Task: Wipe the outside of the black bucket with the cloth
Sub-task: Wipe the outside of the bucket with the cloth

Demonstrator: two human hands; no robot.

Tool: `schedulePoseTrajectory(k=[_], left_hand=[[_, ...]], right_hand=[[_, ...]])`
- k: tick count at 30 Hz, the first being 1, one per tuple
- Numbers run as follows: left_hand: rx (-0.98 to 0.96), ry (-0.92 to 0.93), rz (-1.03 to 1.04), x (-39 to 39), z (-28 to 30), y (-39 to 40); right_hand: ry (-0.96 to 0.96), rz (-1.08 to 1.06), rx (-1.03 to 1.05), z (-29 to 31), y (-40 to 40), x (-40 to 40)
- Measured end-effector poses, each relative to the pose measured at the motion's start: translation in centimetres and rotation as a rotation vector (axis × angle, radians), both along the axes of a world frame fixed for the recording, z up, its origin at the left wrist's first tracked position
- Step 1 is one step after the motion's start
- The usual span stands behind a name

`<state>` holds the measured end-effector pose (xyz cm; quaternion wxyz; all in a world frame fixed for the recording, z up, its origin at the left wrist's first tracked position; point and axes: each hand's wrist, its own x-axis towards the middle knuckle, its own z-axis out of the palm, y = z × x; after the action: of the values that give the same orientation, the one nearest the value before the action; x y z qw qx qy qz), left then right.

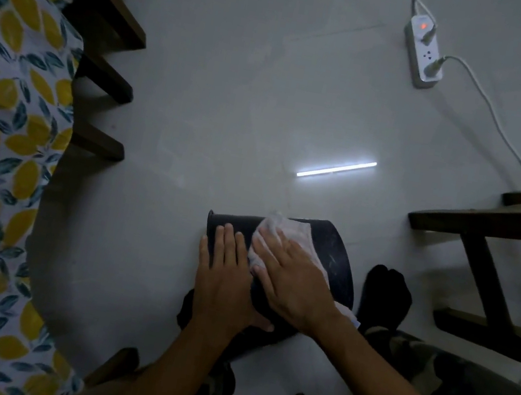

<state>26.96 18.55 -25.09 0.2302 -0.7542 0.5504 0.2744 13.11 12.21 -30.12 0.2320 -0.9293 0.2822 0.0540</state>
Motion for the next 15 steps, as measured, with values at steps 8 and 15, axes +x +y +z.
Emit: schedulePoseTrajectory(k=[8,15], left_hand=[[-0.021,0.044,0.07,-0.1,-0.7,0.9],[0.008,0.009,0.073,-0.1,-0.4,-0.2]], right_hand=[[0.313,-0.233,0.506,-2.3,-9.7,4.7],[0.075,-0.42,0.143,-0.6,-4.1,-2.3]])
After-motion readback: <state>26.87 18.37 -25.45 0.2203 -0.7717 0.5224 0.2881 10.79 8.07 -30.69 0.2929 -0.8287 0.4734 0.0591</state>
